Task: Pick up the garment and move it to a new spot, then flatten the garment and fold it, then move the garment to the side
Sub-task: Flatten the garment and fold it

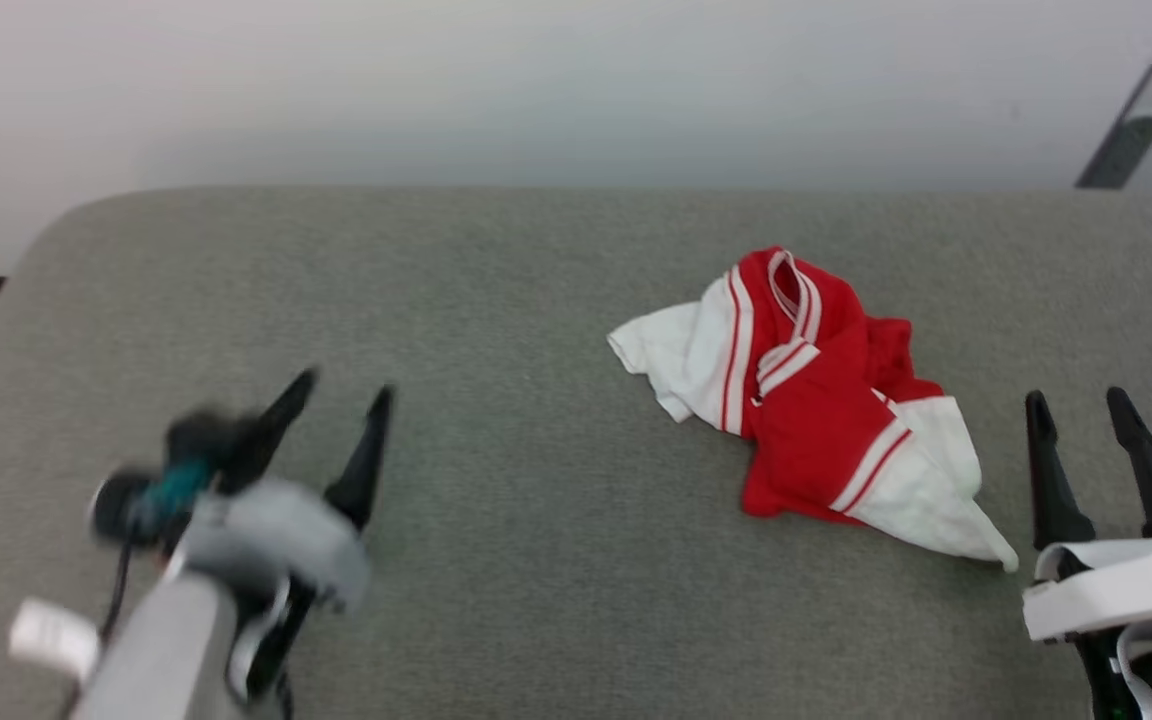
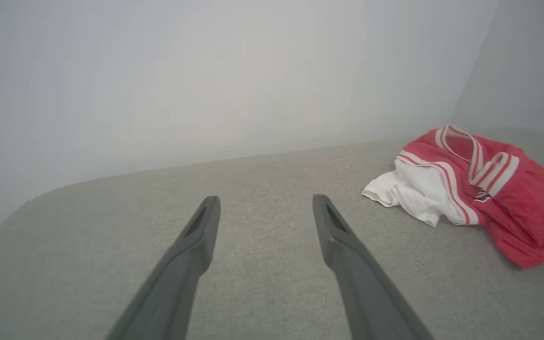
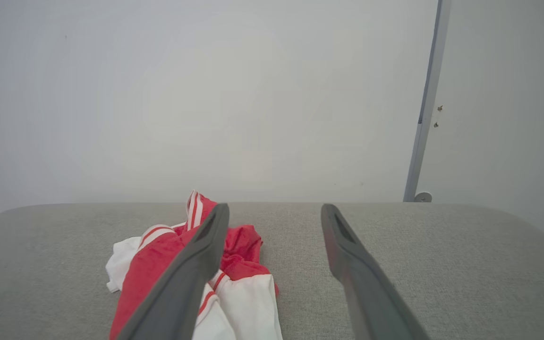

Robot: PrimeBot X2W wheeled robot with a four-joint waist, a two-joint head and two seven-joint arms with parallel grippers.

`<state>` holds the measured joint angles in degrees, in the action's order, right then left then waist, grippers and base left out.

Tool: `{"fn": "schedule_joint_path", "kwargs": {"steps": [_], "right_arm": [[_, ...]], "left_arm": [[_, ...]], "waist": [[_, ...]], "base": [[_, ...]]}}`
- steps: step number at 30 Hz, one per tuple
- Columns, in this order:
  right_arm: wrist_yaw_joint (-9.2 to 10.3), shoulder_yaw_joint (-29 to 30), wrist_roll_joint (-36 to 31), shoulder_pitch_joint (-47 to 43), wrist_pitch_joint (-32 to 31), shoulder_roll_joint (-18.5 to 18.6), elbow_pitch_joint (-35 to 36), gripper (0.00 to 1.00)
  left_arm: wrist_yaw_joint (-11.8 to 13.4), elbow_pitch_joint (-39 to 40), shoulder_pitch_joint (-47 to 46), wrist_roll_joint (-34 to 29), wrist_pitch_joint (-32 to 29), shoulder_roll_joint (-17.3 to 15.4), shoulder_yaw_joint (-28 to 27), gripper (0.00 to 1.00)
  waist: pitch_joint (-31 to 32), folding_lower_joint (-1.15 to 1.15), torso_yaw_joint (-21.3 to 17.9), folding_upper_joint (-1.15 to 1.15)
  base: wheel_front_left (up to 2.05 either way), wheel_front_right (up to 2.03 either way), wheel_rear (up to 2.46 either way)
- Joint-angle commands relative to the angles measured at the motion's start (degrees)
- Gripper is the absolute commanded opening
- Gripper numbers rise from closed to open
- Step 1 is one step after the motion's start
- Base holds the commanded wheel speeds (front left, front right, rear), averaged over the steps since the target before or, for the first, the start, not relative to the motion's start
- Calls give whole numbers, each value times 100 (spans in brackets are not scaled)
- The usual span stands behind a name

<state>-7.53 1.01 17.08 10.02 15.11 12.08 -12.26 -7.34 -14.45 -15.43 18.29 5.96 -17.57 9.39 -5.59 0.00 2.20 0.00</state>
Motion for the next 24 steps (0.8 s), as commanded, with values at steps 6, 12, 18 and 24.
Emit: {"fn": "schedule_joint_path", "kwargs": {"steps": [6,12,18,24], "right_arm": [[8,-142,34,416,1,-261,151,100],[8,-363,73,777,2,-592,168,100],[8,-451,137,977,3,-796,174,100],[8,-455,166,1044,3,-871,228,100]], "left_arm": [[-13,-697,-1970,1779,-2491,-622,1293,100],[-15,-1385,-3446,2873,-4405,-1023,1959,100],[-16,-2028,-4329,3294,-5648,-1027,2404,100],[-16,-2324,-4667,3416,-5996,-1112,2736,100]], "waist": [[-905,0,-812,0],[-1555,0,-1510,0],[-1940,0,-2055,0],[-2078,0,-2283,0]], "base": [[0,0,0],[0,0,0],[0,0,0],[0,0,0]]}}
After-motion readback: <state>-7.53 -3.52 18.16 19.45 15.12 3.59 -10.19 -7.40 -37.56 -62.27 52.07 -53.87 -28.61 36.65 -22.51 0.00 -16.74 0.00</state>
